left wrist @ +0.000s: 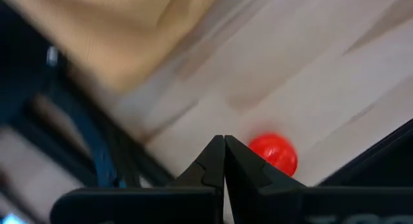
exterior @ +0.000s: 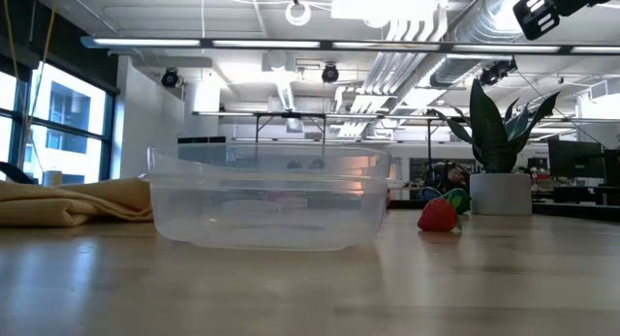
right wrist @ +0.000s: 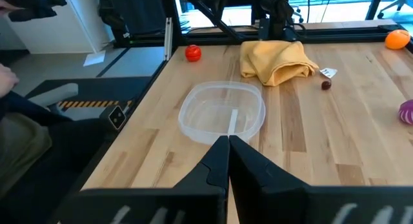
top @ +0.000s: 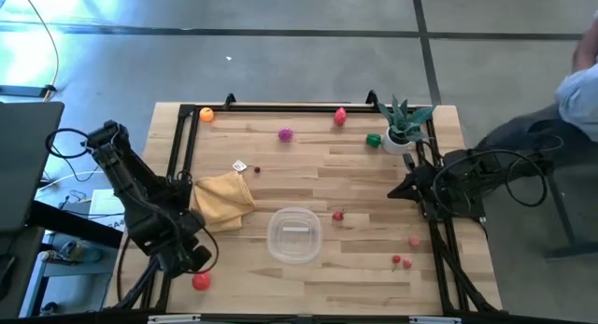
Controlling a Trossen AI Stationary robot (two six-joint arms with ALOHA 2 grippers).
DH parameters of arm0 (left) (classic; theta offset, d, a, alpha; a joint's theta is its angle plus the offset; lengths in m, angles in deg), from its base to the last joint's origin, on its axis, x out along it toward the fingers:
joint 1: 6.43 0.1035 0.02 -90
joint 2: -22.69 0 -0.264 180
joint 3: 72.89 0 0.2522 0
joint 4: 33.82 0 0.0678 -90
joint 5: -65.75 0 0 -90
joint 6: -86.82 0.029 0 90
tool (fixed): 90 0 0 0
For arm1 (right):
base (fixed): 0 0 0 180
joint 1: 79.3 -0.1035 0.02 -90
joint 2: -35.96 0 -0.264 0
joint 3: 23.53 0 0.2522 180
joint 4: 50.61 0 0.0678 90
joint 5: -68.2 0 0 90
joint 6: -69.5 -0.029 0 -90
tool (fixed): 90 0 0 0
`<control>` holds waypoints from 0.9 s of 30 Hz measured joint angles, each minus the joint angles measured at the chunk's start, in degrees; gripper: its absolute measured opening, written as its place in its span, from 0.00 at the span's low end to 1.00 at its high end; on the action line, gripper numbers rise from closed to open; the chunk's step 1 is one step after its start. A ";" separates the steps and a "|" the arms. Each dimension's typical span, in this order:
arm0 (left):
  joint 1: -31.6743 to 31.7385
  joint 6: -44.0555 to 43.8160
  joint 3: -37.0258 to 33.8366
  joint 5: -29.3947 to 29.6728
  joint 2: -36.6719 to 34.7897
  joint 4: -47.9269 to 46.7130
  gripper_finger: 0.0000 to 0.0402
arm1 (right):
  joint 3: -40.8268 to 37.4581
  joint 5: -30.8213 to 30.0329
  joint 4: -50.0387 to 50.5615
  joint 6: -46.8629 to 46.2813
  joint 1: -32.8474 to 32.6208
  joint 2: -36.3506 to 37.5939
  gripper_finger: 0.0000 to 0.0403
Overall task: Pick and placing Produce into tupperware
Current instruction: Put the red tomato into the transparent bin
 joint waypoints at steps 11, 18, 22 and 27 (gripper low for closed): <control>-0.90 35.61 0.03 2.00 2.66 8.08 0.00 | 0.00 0.02 0.00 -0.08 -0.04 0.00 0.00; -0.69 48.35 0.03 -2.09 8.58 16.34 0.00 | 0.00 0.02 0.26 0.03 -0.04 0.00 0.00; -0.75 42.66 0.01 -5.74 11.13 14.91 0.00 | 0.00 0.02 0.50 0.02 -0.04 -0.02 0.00; -0.75 41.73 0.01 -9.42 12.88 14.34 0.00 | 0.00 0.02 0.78 0.04 -0.04 -0.02 0.00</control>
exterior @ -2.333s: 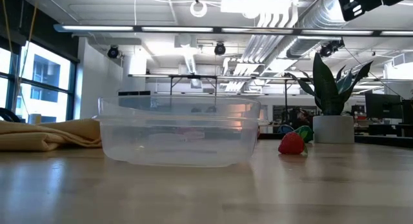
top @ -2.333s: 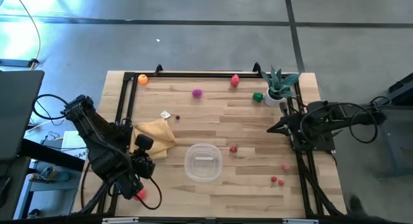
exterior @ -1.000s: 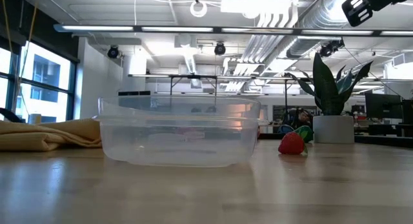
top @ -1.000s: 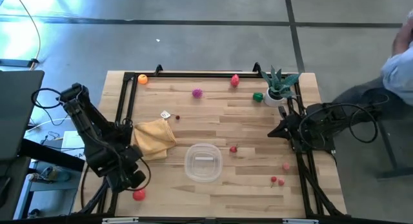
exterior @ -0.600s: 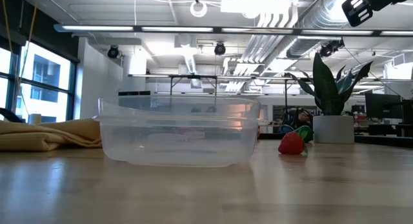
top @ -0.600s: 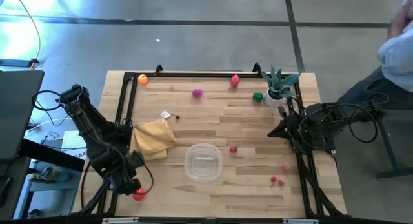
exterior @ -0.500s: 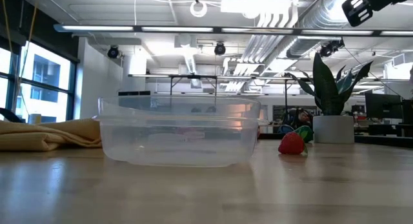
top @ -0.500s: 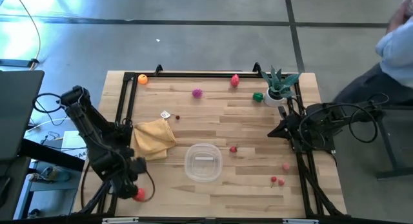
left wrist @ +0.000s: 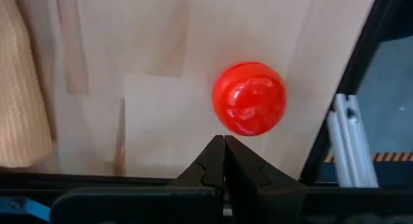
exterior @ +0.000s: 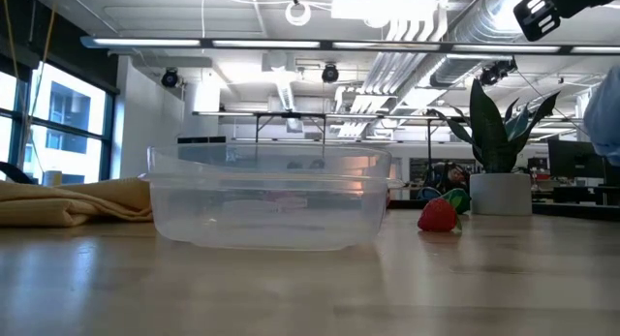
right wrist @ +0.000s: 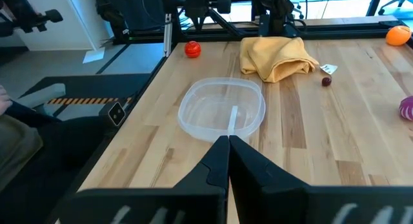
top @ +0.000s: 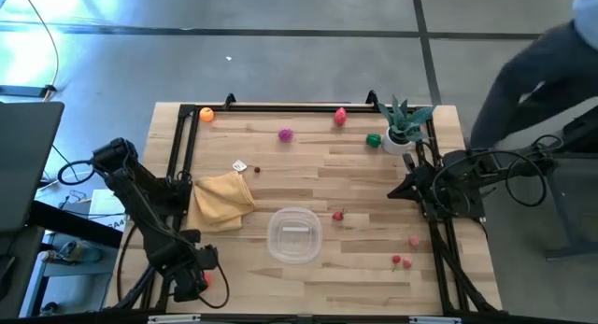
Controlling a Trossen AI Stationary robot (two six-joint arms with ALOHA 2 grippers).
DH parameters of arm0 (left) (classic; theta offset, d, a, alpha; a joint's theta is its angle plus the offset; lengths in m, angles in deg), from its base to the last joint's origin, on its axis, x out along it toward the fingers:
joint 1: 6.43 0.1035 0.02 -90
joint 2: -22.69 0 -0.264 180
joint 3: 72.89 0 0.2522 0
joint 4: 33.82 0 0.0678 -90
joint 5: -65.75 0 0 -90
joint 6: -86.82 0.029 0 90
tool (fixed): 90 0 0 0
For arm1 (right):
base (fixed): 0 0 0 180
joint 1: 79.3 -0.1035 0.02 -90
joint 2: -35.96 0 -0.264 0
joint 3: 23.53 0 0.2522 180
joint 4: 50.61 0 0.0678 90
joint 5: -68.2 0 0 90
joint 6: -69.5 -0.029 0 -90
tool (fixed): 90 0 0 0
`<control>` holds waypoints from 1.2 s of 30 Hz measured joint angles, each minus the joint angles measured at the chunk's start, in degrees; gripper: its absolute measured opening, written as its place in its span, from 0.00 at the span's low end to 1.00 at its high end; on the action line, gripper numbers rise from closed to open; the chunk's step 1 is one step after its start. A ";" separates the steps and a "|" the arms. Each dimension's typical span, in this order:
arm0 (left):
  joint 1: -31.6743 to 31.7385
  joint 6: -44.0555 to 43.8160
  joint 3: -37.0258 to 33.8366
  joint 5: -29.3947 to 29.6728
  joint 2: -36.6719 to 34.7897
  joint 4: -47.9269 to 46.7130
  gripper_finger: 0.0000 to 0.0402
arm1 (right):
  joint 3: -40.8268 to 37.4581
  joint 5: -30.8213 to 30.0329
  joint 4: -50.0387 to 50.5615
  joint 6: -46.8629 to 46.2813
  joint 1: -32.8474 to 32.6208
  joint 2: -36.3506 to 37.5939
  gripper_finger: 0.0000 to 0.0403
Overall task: Pick and placing Produce into tupperware
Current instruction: Put the red tomato into the transparent bin
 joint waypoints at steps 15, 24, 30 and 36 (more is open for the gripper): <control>0.00 0.09 0.02 -1.55 0.25 2.23 0.48 | 0.00 0.00 0.13 -0.01 0.00 0.00 0.00; -0.04 -3.59 0.01 -1.29 0.25 4.75 0.74 | 0.00 0.00 0.14 -0.01 0.00 0.00 0.00; -0.11 -0.20 0.02 -0.18 2.86 7.93 0.79 | 0.00 0.01 0.14 -0.10 0.00 0.00 0.00; 0.00 2.62 0.02 -6.47 6.26 7.30 0.76 | 0.00 0.02 0.20 -0.07 0.00 0.00 0.00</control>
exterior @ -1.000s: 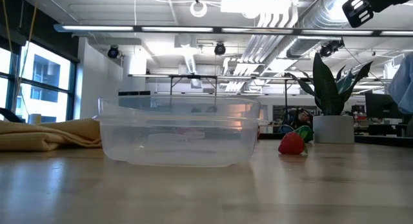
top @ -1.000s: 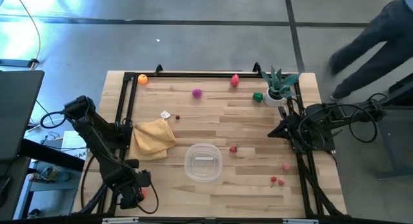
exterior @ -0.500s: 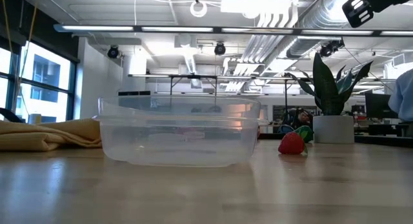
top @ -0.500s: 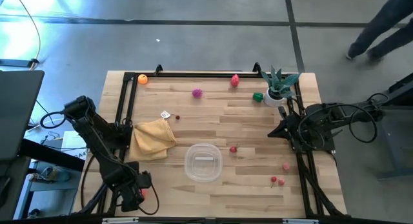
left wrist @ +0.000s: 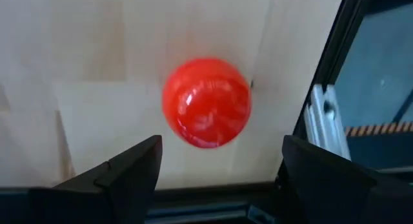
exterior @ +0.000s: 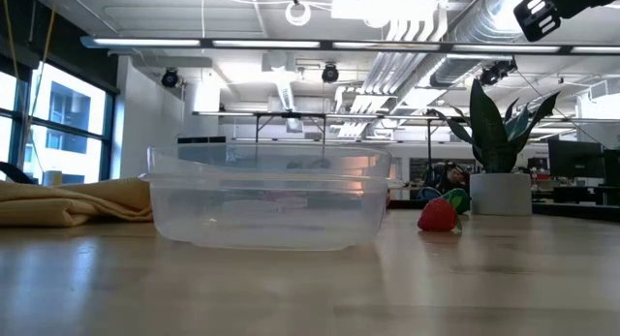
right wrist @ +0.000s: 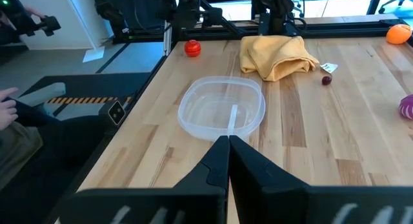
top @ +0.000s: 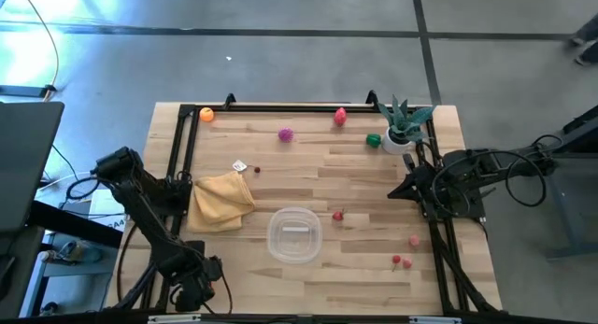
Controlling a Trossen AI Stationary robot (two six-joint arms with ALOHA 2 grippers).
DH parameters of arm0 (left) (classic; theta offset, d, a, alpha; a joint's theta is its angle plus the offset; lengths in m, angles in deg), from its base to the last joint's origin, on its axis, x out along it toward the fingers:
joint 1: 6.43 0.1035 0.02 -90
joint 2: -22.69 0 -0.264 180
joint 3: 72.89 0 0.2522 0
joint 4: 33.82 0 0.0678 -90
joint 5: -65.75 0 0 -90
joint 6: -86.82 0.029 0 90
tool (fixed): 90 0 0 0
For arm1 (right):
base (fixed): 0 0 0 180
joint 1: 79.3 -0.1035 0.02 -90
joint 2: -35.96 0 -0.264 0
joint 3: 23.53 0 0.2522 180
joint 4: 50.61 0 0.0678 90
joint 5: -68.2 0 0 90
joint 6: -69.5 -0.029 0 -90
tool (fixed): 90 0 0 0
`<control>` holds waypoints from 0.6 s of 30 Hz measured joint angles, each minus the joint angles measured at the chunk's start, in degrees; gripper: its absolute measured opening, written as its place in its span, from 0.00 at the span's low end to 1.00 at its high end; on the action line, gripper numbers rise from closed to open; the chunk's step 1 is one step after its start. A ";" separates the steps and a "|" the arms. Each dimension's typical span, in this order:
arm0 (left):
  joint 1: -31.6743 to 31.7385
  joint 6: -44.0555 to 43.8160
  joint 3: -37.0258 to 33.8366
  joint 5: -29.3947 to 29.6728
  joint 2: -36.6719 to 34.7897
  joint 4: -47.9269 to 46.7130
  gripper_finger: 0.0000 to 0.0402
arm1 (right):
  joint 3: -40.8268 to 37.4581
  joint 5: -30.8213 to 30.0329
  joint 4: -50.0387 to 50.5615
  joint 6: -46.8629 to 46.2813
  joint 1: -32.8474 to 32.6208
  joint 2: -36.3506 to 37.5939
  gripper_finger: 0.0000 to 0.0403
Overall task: Pick and placing Produce into tupperware
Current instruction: Put the red tomato into the transparent bin
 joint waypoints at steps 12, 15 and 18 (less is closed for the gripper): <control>0.00 1.43 0.00 0.67 3.73 0.54 0.79 | 0.00 0.00 0.11 -0.03 0.00 0.00 0.00; 0.00 1.18 0.00 2.42 3.70 0.86 0.80 | 0.00 0.00 0.14 0.06 -0.02 0.00 0.00; 0.00 1.01 0.00 3.82 3.72 1.65 0.80 | 0.00 0.00 0.22 0.00 -0.02 0.00 0.00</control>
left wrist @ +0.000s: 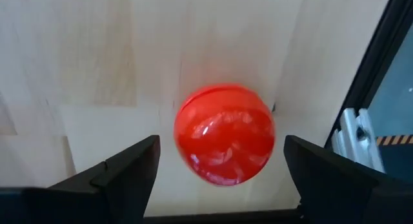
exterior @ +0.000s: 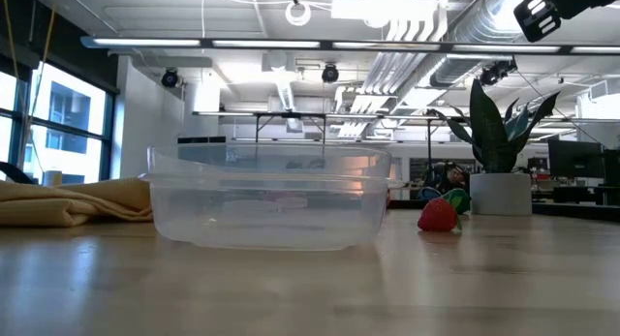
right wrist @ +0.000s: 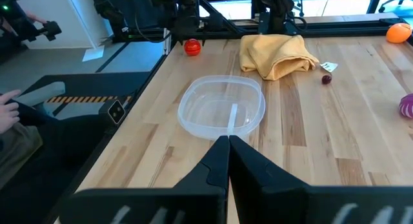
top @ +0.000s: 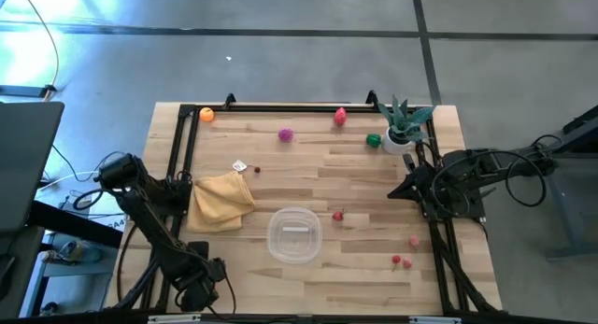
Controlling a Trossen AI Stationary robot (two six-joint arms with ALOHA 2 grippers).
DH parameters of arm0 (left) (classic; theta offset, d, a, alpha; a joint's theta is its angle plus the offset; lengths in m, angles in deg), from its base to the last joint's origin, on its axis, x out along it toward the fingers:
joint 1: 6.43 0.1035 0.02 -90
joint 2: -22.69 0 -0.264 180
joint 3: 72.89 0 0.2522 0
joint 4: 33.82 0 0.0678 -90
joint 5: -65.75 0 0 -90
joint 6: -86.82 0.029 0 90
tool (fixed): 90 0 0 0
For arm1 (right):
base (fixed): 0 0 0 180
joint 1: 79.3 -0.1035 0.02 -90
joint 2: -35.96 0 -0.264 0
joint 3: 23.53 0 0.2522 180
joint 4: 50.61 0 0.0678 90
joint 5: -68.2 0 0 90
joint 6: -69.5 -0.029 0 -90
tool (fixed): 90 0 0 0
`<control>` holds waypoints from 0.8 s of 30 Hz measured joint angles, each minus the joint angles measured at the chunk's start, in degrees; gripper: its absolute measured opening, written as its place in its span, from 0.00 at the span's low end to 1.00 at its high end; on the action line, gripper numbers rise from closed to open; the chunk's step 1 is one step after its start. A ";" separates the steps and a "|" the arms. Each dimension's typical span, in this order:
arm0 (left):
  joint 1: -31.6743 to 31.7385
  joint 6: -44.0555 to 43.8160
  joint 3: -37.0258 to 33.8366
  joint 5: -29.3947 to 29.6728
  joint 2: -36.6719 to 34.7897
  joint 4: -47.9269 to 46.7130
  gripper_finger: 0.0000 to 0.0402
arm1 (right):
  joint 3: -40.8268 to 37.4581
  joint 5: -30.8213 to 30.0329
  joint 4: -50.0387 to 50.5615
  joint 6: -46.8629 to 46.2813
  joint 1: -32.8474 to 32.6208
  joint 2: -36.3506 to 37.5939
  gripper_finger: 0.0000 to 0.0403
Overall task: Pick and placing Produce into tupperware
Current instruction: Put the red tomato into the transparent bin
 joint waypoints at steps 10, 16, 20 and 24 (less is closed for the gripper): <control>0.00 0.28 -0.04 -1.22 2.76 0.59 0.80 | 0.00 0.00 0.07 0.08 0.00 0.02 0.00; 0.00 0.26 -0.04 0.55 2.97 1.73 0.80 | 0.00 0.00 0.07 0.04 0.00 0.00 0.00; 0.00 0.23 -0.07 0.85 2.97 1.62 0.80 | 0.00 0.00 0.07 0.08 0.00 0.00 0.00; 0.00 -0.18 -0.07 1.79 2.97 1.45 0.80 | 0.00 -0.01 0.07 0.08 0.02 0.02 0.00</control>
